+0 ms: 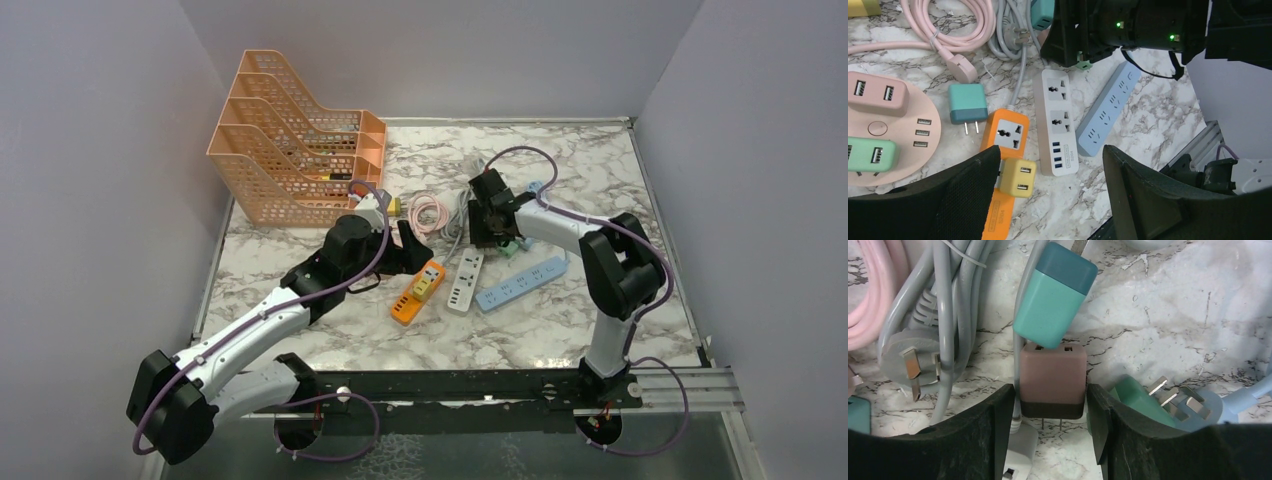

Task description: Insert the plug

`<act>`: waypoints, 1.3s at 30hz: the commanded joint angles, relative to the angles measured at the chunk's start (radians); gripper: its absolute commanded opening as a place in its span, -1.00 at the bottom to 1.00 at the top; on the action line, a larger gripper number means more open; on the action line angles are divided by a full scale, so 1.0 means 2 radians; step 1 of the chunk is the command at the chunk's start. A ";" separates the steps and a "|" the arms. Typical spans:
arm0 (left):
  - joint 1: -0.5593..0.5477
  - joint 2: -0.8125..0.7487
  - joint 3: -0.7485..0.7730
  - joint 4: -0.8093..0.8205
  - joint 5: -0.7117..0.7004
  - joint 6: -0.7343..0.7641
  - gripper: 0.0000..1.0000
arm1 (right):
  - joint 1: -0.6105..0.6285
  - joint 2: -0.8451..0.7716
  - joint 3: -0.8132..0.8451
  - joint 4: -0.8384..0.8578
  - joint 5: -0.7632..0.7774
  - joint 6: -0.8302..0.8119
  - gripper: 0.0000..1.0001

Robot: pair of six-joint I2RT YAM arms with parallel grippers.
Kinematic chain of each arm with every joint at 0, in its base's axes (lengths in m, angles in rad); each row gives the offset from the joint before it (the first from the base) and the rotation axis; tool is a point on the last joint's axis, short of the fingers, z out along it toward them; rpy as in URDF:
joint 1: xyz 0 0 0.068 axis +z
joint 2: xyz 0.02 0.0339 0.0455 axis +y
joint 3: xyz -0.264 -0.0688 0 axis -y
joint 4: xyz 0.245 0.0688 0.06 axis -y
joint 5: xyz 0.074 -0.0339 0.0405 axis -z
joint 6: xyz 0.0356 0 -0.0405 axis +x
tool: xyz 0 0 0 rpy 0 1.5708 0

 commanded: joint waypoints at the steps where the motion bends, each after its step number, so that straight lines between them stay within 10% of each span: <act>1: 0.002 -0.009 -0.002 0.022 -0.014 -0.004 0.54 | -0.002 0.020 0.013 -0.013 0.016 -0.005 0.11; 8: 0.003 -0.004 -0.001 0.021 -0.005 -0.005 0.54 | -0.002 -0.015 -0.006 0.013 0.021 0.003 -0.28; 17: 0.004 0.008 0.011 0.020 0.003 -0.013 0.62 | -0.002 -0.128 -0.069 0.101 -0.007 0.007 -0.31; 39: 0.048 0.119 0.106 0.025 0.168 -0.126 0.64 | -0.002 -0.322 -0.272 0.395 -0.474 -0.133 -0.29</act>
